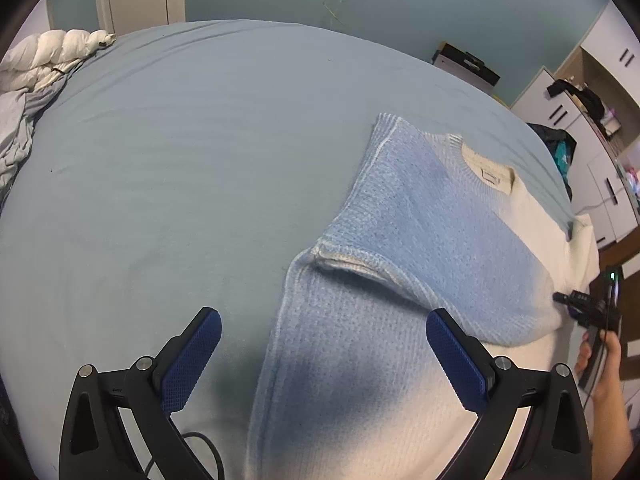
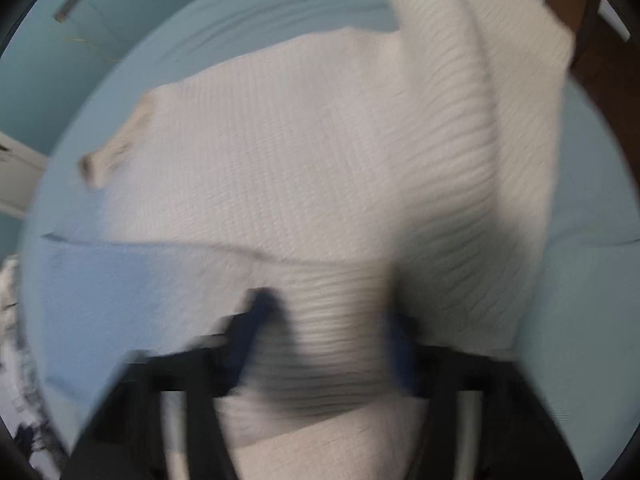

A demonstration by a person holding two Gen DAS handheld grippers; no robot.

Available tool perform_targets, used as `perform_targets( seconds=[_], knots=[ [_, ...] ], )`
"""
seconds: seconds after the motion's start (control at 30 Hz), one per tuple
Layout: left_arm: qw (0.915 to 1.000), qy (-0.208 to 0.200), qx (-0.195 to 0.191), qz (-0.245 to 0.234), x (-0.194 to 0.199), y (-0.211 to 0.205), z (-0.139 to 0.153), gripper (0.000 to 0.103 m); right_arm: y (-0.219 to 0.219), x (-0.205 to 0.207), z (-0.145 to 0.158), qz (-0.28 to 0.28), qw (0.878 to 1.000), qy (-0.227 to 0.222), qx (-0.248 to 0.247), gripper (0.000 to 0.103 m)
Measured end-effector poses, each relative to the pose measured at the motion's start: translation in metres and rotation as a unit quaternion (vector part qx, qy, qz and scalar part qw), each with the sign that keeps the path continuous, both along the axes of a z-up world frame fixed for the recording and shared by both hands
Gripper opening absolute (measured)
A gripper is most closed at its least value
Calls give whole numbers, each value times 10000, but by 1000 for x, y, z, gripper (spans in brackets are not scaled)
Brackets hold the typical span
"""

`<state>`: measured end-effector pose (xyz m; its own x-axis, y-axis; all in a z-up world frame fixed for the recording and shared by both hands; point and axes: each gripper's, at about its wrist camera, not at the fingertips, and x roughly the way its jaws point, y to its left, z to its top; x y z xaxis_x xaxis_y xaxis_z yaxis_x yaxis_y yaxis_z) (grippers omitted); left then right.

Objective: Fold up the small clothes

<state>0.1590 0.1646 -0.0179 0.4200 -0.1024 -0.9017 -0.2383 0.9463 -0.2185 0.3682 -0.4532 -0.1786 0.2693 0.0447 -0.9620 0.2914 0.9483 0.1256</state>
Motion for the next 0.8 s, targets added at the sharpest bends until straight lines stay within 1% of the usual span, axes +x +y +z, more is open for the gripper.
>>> perform_targets(
  seconds=[0.03,0.07,0.1,0.17,0.2,0.23,0.27,0.3,0.33,0.4,0.43,0.47,0.53,0.57,0.6,0.63,0.67,0.7,0.73,0.77,0.8],
  knots=[
    [10000,11,-5,1,1,0,0,103,1,1,3,22,10000,-73,16,9],
    [10000,20,-15,-5,1,-1,-1,103,4,1,8,65,9998,-185,54,8],
    [10000,23,-19,-10,1,-1,0,103,9,-2,20,170,9991,-394,17,8],
    [10000,13,-25,-27,1,-2,0,103,16,-10,35,335,9978,-561,144,7],
    [10000,4,-31,-30,1,-2,1,103,19,-15,45,364,9970,-615,299,7],
    [10000,-7,-36,-31,1,-2,1,103,22,-23,56,357,9958,-624,570,6],
    [10000,-20,-42,-31,0,-2,2,103,22,-29,63,338,9945,-588,802,6],
    [10000,-35,-47,-37,-1,-2,3,103,22,-37,74,276,9906,-514,1240,6],
    [10000,-44,-46,-43,-2,-2,3,103,23,-42,81,229,9865,-420,1564,6],
    [10000,-35,-20,-45,-3,-2,3,103,29,-47,89,201,9749,-162,2213,6],
    [10000,-27,-14,-44,-4,-2,3,103,34,-46,92,243,9695,-94,2436,6],
    [10000,-18,-11,-43,-4,-2,2,103,37,-43,91,271,9699,-28,2418,6],
    [10000,2,-13,-31,-4,-1,2,103,31,-27,71,-65,9773,270,2100,6],
    [10000,-1,-17,-29,-3,-1,2,103,26,-17,58,-327,9804,365,1906,9],
    [10000,-8,-10,-21,-3,-1,2,103,22,-5,43,-569,9847,336,1613,11],
    [10000,-3,13,-16,-3,-1,2,103,18,11,24,-783,9869,207,1399,27],
    [10000,5,29,-15,-3,-2,2,103,12,19,12,-922,9874,127,1281,46],
    [10000,19,48,-21,-3,-3,2,103,4,23,-3,-1090,9874,-21,1151,51],
    [10000,30,57,-28,-3,-3,1,103,2,22,-10,-1154,9870,-135,1108,56],
    [10000,38,67,-38,-2,-4,1,103,-1,16,-17,-1164,9869,-162,1105,60],
    [10000,33,76,-54,-2,-5,1,103,-1,5,-30,-1042,9863,-177,1267,60]
  ],
)
